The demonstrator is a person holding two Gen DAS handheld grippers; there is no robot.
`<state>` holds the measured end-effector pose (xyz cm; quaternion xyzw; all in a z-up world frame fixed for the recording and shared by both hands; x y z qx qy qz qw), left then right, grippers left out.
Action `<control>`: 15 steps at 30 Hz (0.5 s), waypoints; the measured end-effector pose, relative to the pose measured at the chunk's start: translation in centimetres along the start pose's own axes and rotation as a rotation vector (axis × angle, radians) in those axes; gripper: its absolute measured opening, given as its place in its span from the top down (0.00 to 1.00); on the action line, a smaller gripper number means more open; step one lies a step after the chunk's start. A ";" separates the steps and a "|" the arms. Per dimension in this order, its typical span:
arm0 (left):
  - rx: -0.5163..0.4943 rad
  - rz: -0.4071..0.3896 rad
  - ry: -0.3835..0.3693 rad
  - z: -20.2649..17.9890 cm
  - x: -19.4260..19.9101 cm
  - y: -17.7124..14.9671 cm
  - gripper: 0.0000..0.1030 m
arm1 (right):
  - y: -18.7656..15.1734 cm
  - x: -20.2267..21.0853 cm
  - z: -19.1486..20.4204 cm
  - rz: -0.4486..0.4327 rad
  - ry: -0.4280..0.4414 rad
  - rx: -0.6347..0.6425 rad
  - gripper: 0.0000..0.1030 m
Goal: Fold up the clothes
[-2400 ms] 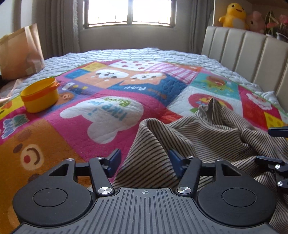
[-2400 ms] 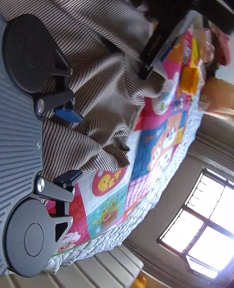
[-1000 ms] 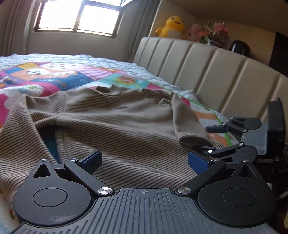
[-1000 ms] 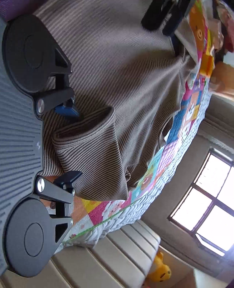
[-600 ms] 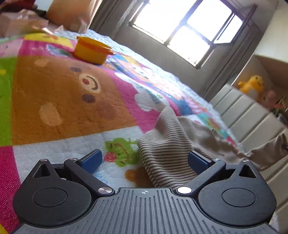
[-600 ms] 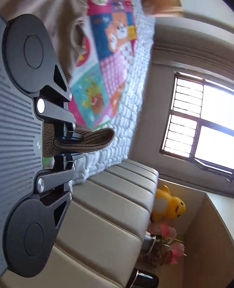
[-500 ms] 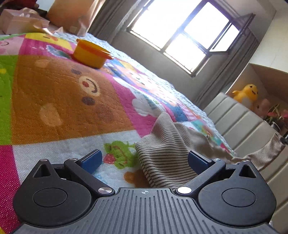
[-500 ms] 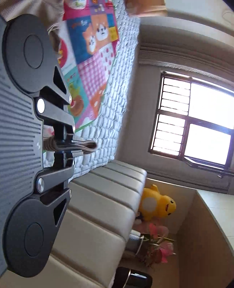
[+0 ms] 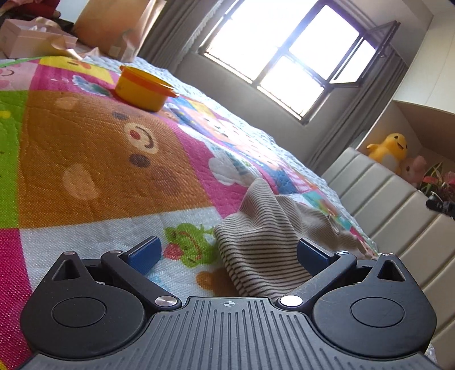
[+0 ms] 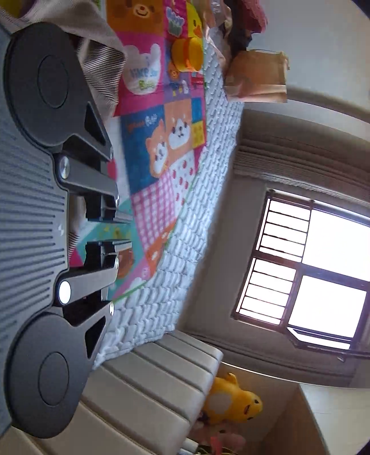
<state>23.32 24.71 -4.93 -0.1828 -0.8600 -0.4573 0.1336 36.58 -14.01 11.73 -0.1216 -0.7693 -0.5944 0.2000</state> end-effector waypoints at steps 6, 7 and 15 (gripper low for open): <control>0.009 -0.006 -0.008 0.2 0.1 0.0 0.00 | -9.1 1.9 8.9 0.241 0.443 -0.267 0.78; 0.011 -0.008 -0.010 0.2 0.1 0.0 0.00 | -10.1 2.3 10.9 0.285 0.545 -0.344 0.78; 0.023 -0.015 -0.029 0.1 0.5 0.2 0.00 | -12.1 0.6 21.0 0.432 0.831 -0.618 0.77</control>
Point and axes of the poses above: each gripper's, at about its wrist camera, not at the fingertips, and x roughly against the way its jaws point, z to its left, y to its top, the point moved 5 cm from there along -x, roughly the way its jaws point, and after that the axes turned 1 degree about -y, right-handed, at the moved point
